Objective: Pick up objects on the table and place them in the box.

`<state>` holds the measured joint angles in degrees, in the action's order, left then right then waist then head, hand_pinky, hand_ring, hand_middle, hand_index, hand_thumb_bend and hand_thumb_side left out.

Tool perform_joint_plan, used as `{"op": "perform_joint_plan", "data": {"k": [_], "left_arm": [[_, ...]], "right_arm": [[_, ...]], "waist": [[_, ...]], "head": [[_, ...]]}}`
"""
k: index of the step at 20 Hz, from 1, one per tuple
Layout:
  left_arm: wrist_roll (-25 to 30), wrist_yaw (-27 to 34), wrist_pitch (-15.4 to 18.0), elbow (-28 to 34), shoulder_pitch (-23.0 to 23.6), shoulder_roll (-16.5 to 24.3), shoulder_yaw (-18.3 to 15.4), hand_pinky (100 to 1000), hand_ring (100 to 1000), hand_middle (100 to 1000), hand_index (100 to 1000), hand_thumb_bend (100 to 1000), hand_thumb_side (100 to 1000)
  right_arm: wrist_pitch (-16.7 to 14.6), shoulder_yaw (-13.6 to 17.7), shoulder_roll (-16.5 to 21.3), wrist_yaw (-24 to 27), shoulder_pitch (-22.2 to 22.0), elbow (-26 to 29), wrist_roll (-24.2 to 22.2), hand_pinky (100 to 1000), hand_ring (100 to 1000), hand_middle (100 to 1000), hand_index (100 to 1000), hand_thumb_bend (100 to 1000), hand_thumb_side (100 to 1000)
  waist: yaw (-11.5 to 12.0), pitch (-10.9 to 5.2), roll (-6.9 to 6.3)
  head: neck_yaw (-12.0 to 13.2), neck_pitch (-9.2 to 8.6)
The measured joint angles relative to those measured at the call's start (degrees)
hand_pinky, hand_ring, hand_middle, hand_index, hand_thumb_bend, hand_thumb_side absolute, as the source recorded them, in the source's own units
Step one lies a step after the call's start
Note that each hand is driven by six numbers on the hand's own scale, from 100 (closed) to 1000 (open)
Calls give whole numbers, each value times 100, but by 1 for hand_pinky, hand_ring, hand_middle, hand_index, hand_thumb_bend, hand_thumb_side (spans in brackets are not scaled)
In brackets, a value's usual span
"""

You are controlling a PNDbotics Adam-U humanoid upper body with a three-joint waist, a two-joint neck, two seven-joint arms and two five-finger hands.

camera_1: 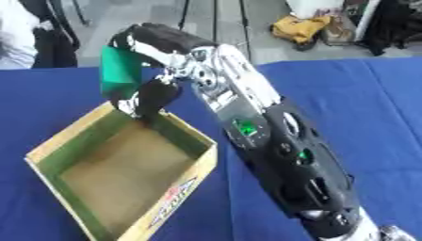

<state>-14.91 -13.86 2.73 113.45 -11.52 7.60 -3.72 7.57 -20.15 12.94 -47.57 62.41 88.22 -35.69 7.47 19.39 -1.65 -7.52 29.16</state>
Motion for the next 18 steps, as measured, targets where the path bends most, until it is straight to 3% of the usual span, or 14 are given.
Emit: {"op": "perform_joint_plan", "data": {"k": [9,18], "left_arm": [[8,0,-9,0,49,-1,0,206,389,507,781,158,899],[-219,22,-38,0,61,-6,-33,199,382,498,742,161,872]], "right_arm": [[-66,-165,-305,-429,-162,-742,131,620,759,655,742,100,288],[-57,-179,-402,-527,-303,-1227,149,617,769,656,746,100,280]], "waist": [[55,76,39],[82,144,113]], "head": [[-63,43],[-32,154]]}}
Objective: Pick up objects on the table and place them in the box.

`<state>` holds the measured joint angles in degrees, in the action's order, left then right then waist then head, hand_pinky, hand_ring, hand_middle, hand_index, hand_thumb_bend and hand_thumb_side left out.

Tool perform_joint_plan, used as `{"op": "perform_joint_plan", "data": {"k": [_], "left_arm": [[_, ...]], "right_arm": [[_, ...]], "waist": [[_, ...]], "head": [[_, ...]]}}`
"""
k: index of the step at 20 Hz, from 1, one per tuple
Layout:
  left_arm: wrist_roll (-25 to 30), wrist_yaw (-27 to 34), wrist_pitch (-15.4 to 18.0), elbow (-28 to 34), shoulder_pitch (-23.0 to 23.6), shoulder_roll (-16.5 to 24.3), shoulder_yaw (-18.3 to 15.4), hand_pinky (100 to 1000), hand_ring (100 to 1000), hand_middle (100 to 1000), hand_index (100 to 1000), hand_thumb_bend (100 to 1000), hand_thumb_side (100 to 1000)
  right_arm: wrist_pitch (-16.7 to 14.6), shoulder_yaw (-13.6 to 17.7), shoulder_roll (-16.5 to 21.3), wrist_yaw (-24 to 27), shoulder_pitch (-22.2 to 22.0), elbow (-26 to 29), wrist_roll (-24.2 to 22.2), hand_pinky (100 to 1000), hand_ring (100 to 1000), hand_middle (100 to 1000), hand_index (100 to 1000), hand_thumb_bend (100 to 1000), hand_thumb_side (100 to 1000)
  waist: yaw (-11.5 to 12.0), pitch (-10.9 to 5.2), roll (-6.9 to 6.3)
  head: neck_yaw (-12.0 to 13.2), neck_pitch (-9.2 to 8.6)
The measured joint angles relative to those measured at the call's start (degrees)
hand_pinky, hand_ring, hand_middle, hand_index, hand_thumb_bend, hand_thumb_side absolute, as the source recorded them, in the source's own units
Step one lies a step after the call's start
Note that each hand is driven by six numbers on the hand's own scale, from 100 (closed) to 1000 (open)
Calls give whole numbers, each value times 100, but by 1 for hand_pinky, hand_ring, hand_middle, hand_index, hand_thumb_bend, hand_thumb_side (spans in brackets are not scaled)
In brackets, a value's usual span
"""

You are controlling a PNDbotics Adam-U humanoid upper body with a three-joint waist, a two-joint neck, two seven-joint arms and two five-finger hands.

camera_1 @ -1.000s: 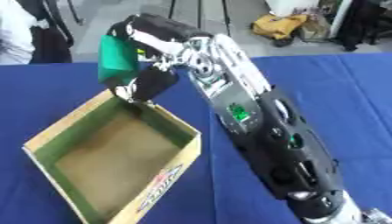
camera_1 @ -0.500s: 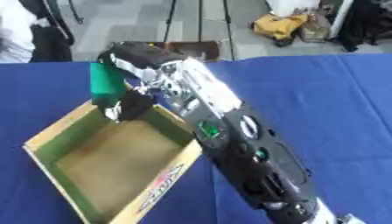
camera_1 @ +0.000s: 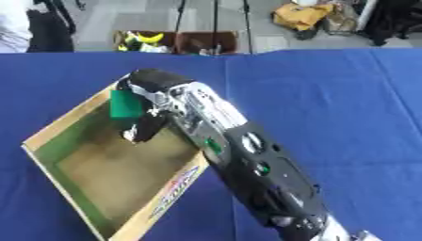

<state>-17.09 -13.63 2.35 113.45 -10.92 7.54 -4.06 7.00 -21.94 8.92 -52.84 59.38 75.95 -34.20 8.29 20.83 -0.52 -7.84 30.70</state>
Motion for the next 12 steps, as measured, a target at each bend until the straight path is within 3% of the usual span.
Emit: {"op": "perform_joint_plan", "data": {"k": [4,7,12], "left_arm": [[-307,7,-10,0,-1,-1,-43,195,378,492,740,176,872],[-458,-17,-55,0,-2,-1,-61,195,378,494,745,186,870],[-585,-35,-133,0,-8,-1,-77,198,380,495,746,187,866]], "right_arm": [[26,0,-15,0,-46,-134,-25,615,771,654,745,100,243],[36,0,-17,0,-48,-212,-36,616,772,656,746,100,276],[12,0,-46,1,-50,-324,-151,663,829,726,799,100,282]], "waist": [[29,27,27],[51,39,34],[63,53,45]], "head": [[6,0],[6,0],[2,-2]]}}
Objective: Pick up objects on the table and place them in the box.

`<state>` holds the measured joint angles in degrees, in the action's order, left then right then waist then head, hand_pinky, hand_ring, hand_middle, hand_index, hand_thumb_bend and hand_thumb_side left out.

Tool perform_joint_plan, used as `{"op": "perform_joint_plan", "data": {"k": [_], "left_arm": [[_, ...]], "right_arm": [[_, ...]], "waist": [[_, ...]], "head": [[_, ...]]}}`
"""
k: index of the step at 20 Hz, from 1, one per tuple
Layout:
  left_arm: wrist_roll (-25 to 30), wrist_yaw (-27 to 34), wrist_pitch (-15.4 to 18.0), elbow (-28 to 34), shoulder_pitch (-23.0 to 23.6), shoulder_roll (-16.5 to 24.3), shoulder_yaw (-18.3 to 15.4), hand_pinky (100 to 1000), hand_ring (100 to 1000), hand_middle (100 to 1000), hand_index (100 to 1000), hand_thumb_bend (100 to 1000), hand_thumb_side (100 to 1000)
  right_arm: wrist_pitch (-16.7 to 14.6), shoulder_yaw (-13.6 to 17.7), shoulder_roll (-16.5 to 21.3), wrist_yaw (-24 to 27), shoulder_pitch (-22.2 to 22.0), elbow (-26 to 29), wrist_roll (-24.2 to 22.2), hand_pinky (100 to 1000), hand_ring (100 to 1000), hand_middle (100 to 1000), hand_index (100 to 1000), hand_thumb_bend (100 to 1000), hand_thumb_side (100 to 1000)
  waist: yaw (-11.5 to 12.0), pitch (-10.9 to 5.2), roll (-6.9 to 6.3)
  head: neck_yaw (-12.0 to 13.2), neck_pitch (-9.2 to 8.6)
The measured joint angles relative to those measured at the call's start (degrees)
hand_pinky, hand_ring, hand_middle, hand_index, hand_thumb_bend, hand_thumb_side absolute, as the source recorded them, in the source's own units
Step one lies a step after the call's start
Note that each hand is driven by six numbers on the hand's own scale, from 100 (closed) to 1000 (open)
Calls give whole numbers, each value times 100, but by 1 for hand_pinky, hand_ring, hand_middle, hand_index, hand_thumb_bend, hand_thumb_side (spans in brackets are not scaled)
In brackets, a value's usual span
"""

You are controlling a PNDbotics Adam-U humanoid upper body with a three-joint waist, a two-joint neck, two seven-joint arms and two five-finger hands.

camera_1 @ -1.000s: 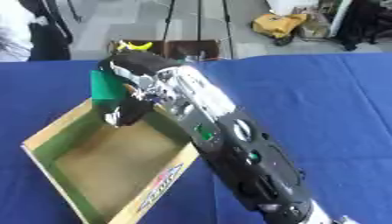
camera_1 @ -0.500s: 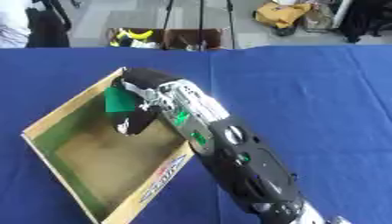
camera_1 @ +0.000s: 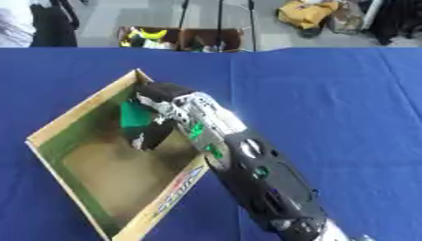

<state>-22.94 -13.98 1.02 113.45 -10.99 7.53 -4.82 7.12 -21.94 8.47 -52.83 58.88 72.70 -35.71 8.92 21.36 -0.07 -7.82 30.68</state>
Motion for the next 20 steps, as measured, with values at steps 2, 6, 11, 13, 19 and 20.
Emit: {"op": "perform_joint_plan", "data": {"k": [2,6,11,13,19,20], "left_arm": [[-38,0,-7,0,-7,0,0,198,379,495,745,186,862],[-157,19,40,0,-20,0,0,204,382,496,750,182,841],[-616,152,338,0,-55,0,-16,215,391,505,751,189,839],[-741,199,418,0,-54,0,-18,216,391,505,751,191,843],[-762,231,456,0,-45,0,-17,213,388,504,762,188,838],[-750,232,452,0,-39,0,-17,213,388,504,761,187,838]], "right_arm": [[-32,4,-6,12,0,-25,-97,680,856,765,823,100,379],[-97,60,-5,48,3,-28,-252,735,936,852,890,329,532],[-129,178,26,182,10,5,-326,777,982,888,923,589,647],[-110,239,64,250,13,37,-315,781,989,891,932,597,687],[80,583,301,742,54,635,71,791,985,887,931,560,827],[141,659,392,824,58,804,219,790,986,884,930,551,828]], "waist": [[4,0,5],[3,0,5],[-7,0,3],[-18,0,-3],[-79,-1,-27],[-85,-2,-35]], "head": [[-5,-1],[-16,-5],[-19,-7],[-18,-8],[24,-18],[38,-18]]}}
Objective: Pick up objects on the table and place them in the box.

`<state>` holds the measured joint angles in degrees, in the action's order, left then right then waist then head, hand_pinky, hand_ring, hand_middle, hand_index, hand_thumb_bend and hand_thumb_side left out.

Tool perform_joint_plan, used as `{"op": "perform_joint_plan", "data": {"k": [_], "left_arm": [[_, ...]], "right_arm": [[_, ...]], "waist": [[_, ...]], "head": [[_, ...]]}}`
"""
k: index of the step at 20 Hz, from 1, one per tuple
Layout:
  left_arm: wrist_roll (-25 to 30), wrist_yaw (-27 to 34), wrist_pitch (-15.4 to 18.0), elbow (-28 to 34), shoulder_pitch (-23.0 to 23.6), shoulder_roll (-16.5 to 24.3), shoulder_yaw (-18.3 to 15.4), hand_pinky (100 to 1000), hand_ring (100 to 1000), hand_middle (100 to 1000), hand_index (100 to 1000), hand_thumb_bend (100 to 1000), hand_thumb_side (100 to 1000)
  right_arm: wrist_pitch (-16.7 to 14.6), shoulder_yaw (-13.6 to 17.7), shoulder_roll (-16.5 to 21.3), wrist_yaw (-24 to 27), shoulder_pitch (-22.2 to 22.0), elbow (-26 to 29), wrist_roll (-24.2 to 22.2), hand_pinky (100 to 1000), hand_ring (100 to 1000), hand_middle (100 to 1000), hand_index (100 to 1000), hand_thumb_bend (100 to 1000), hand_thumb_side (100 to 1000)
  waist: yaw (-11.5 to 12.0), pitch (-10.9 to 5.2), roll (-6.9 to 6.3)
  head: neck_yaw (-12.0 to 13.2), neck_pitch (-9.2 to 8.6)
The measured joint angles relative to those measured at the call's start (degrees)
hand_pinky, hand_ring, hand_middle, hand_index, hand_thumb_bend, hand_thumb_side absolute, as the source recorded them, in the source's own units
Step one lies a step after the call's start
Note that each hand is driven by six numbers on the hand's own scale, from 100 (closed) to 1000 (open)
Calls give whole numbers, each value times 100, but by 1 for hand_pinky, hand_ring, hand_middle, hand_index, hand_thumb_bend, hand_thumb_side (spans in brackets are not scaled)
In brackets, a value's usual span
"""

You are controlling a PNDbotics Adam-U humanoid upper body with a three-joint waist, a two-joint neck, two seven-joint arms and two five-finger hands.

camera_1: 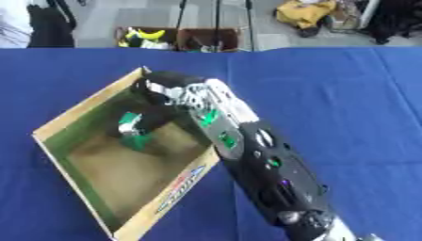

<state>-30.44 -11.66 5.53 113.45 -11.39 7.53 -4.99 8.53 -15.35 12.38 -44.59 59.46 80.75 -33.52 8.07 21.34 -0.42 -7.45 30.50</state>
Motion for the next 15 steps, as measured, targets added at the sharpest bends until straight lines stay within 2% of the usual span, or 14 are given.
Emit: {"op": "perform_joint_plan", "data": {"k": [3,9,10,11,15], "left_arm": [[19,3,-13,0,21,-1,0,213,388,504,761,186,838],[47,5,-33,0,23,-5,1,211,386,503,759,188,839],[53,5,-37,0,23,-8,1,211,386,503,758,219,816],[60,5,-40,0,23,-18,2,211,385,503,758,189,839],[83,5,-38,0,24,-48,2,210,384,502,758,190,840]], "right_arm": [[260,250,263,238,-8,484,564,788,990,873,929,528,846],[867,778,715,1192,-289,1536,1826,781,991,863,932,479,822],[947,856,760,1383,-337,1708,2023,780,989,861,932,364,1000],[1019,930,792,1583,-383,1869,2212,778,988,859,932,469,799],[1270,1232,945,2323,-578,2515,2952,770,979,854,933,460,764]], "waist": [[-47,0,-29],[-146,-1,-108],[-156,-1,-123],[-173,-1,-133],[-231,0,-189]], "head": [[30,0],[92,0],[104,0],[115,0],[174,-2]]}}
